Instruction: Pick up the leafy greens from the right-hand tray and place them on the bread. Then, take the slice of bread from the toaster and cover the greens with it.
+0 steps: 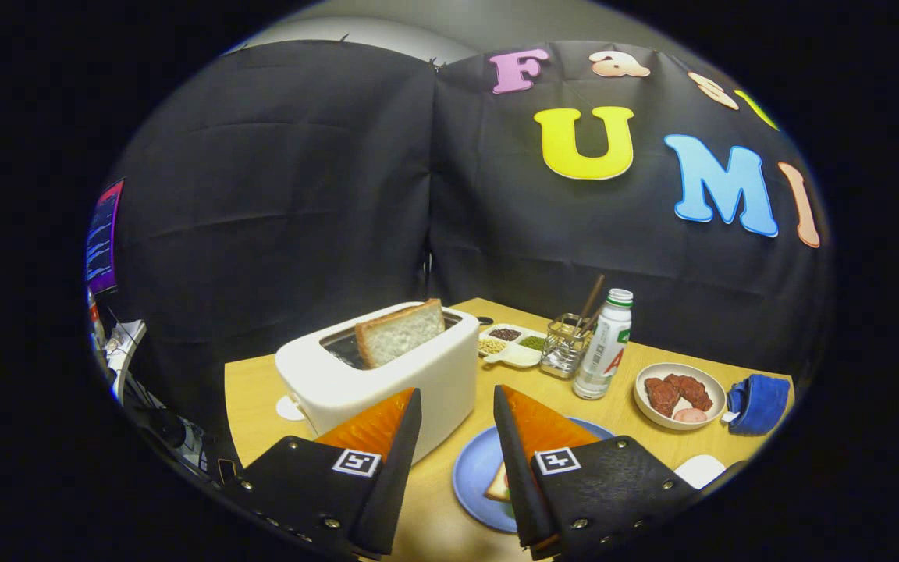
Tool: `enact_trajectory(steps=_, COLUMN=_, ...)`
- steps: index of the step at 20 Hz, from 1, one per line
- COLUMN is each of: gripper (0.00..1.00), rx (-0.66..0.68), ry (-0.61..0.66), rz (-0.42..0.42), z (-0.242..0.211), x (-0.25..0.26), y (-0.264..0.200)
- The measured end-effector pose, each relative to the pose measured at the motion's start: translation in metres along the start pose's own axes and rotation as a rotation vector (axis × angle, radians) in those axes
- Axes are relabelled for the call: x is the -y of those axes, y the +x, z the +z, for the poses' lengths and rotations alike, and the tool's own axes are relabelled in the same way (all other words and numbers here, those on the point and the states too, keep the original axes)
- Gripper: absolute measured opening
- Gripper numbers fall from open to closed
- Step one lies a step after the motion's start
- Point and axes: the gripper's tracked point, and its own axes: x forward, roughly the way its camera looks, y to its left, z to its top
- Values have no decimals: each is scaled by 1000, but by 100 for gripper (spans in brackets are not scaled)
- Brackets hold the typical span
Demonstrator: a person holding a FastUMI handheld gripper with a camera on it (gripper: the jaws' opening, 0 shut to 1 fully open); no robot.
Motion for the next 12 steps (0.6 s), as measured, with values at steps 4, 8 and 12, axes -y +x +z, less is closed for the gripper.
enact_trajectory(steps=4, gripper=57, rx=46, ry=0, rz=13, z=16, x=-31, y=15)
enact_trajectory(steps=8, gripper=58, rx=71, ry=1, rz=-5, z=27, x=-54, y=30)
enact_trajectory(steps=12, gripper=58, rx=51, ry=-7, rz=-38, z=29, x=-64, y=51)
